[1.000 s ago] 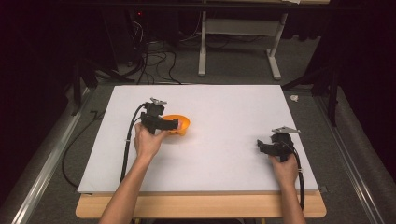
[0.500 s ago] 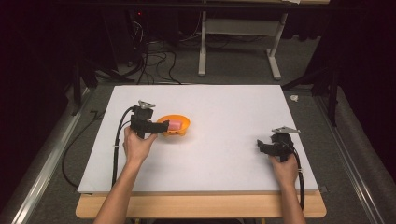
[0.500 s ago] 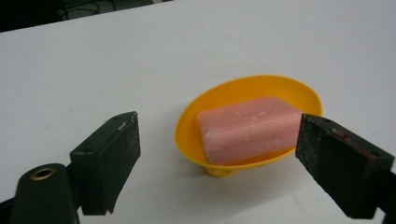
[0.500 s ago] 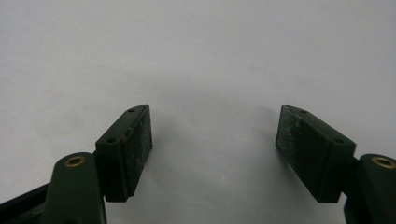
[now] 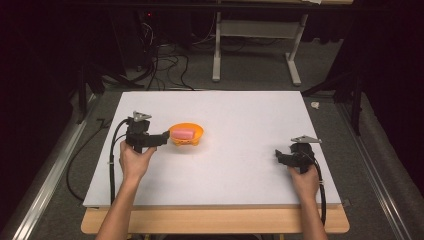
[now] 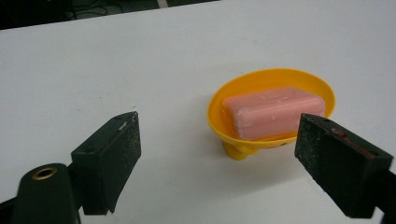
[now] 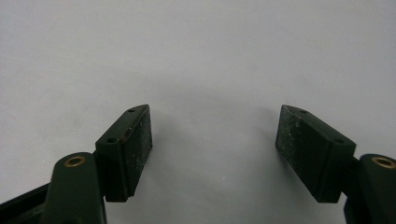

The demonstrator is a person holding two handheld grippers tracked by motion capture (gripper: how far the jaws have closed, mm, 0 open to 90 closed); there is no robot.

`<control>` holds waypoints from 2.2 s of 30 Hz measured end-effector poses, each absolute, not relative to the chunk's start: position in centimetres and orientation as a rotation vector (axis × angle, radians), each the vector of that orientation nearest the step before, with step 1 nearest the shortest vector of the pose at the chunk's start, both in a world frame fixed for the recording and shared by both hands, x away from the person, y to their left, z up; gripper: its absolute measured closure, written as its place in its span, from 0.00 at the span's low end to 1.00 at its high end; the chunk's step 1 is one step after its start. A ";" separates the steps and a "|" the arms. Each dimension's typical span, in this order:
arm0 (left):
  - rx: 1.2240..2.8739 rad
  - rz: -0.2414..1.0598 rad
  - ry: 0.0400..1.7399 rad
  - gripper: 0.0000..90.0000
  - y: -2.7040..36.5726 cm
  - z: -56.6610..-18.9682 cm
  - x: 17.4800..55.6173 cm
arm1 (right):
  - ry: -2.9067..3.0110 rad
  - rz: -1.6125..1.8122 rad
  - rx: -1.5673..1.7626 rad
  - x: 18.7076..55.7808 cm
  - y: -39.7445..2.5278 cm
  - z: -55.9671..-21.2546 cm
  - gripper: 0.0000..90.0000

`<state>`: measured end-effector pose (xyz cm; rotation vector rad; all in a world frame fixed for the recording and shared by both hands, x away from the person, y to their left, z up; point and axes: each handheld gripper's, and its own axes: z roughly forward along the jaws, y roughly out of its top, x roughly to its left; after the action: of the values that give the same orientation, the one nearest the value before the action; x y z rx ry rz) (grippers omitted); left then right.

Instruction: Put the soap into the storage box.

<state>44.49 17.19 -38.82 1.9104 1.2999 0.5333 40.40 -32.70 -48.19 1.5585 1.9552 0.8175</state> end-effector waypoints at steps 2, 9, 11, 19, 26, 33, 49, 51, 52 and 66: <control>1.897 0.531 1.307 0.17 17.7 -38.8 44.4 | 1.955 0.817 1.559 40.4 -32.7 -48.2 0.31; 1.866 0.535 1.314 0.17 19.1 -38.8 43.6 | 1.955 0.817 1.559 40.4 -32.7 -48.2 0.31; 1.857 0.530 1.311 0.17 19.4 -38.8 43.4 | 1.957 0.817 1.559 40.4 -32.7 -48.2 0.31; 1.835 0.529 1.305 0.17 20.5 -39.1 42.7 | 1.955 0.817 1.558 40.4 -32.7 -48.2 0.31; 1.829 0.539 1.306 0.17 21.3 -39.0 41.9 | 1.955 0.818 1.561 40.4 -32.7 -48.2 0.31; 1.818 0.530 1.310 0.17 22.0 -39.5 41.4 | 1.957 0.817 1.559 40.4 -32.7 -48.2 0.31; 1.812 0.516 1.322 0.18 22.9 -40.7 40.6 | 1.956 0.817 1.562 40.4 -32.7 -48.2 0.31; 1.805 0.519 1.324 0.19 22.9 -40.8 40.5 | 1.956 0.818 1.562 40.4 -32.7 -48.2 0.31; 1.805 0.519 1.324 0.19 22.9 -40.8 40.5 | 1.956 0.818 1.562 40.4 -32.7 -48.2 0.31; 1.787 0.522 1.329 0.20 23.7 -41.7 39.7 | 1.956 0.818 1.561 40.4 -32.7 -48.2 0.31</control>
<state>39.66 23.74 -41.71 1.7873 1.3294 0.5220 40.40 -32.70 -48.18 1.5612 1.9558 0.8176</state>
